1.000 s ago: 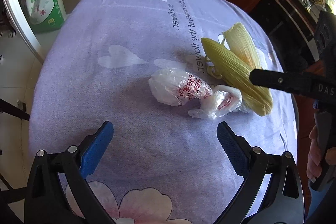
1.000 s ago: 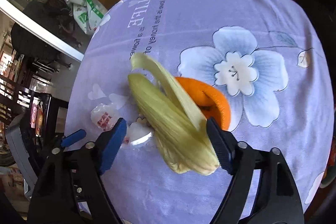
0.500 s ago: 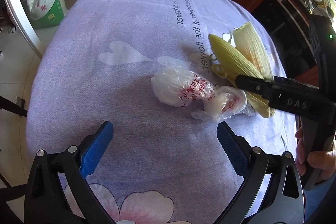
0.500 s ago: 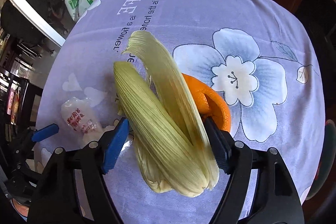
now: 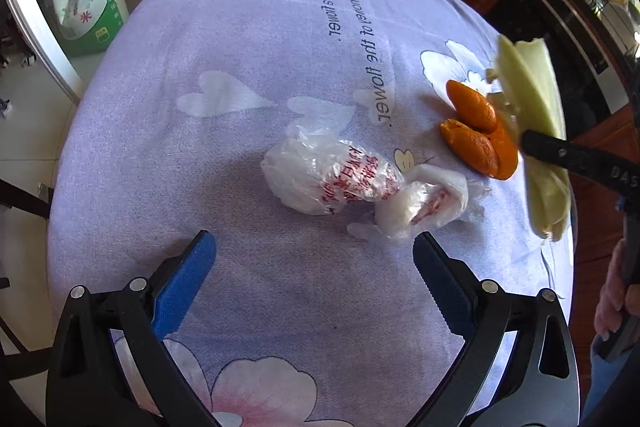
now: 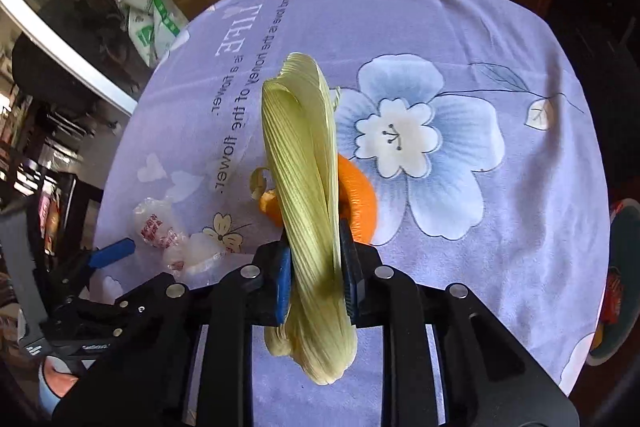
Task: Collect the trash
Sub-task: 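Grasp the orange peel with the left tool while the right tool holds the husks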
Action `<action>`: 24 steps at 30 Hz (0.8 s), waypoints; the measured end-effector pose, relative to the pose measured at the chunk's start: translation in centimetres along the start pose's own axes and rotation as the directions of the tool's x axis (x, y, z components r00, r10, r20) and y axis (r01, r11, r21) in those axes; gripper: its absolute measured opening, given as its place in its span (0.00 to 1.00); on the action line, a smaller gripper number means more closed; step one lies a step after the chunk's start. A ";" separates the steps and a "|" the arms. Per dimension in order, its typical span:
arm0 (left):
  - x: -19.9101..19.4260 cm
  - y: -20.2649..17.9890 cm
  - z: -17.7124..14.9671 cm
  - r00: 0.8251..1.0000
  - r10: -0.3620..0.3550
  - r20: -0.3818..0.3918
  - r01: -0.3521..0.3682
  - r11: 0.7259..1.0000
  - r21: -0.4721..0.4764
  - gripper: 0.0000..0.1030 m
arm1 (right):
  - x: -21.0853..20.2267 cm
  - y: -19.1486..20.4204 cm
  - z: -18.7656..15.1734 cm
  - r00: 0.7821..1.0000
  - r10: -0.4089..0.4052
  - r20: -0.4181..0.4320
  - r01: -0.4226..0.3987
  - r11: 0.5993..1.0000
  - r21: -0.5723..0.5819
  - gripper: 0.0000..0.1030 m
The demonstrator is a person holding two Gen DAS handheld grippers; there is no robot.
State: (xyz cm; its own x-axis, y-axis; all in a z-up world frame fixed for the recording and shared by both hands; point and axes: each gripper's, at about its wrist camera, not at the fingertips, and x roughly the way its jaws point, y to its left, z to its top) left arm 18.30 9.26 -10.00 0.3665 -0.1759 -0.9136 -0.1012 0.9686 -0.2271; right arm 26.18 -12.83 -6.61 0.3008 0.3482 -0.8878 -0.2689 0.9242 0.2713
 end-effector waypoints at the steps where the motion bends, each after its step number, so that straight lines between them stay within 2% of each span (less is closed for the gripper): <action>1: 0.0 -0.2 0.0 1.000 0.000 -0.002 0.000 1.000 0.001 0.96 | -0.5 -0.7 -0.1 1.000 0.011 0.008 -0.011 1.000 0.019 0.18; 5: 0.1 -1.5 0.7 1.000 -0.025 -0.007 0.025 1.000 -0.009 0.96 | -2.0 -3.4 -0.5 0.999 0.019 0.032 -0.022 0.997 0.080 0.18; 9: 0.6 -3.2 1.4 0.999 -0.045 -0.008 0.044 0.999 -0.021 0.96 | -2.1 -5.9 -1.4 0.999 0.028 0.023 -0.030 0.991 0.134 0.18; 14: 2.1 -5.1 2.6 0.999 -0.037 -0.013 0.037 0.998 -0.047 0.96 | -1.7 -7.7 -2.2 0.999 0.050 0.015 -0.052 0.982 0.180 0.18; 19: 3.0 -6.8 2.9 1.000 0.001 -0.017 -0.001 1.000 -0.001 0.96 | -1.7 -9.3 -2.7 0.998 0.062 0.018 -0.064 0.976 0.206 0.18; 24: 2.6 -7.3 3.7 0.999 0.001 0.048 -0.001 1.000 0.001 0.96 | -1.4 -10.8 -3.1 0.997 0.078 0.015 -0.080 0.968 0.237 0.18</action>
State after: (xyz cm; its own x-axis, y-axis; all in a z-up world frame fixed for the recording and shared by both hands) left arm 23.44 2.33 -9.49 0.4104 -0.1667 -0.8965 -0.1004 0.9689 -0.2261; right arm 25.84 -23.82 -9.49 0.2927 0.4219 -0.8581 -0.0671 0.9043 0.4217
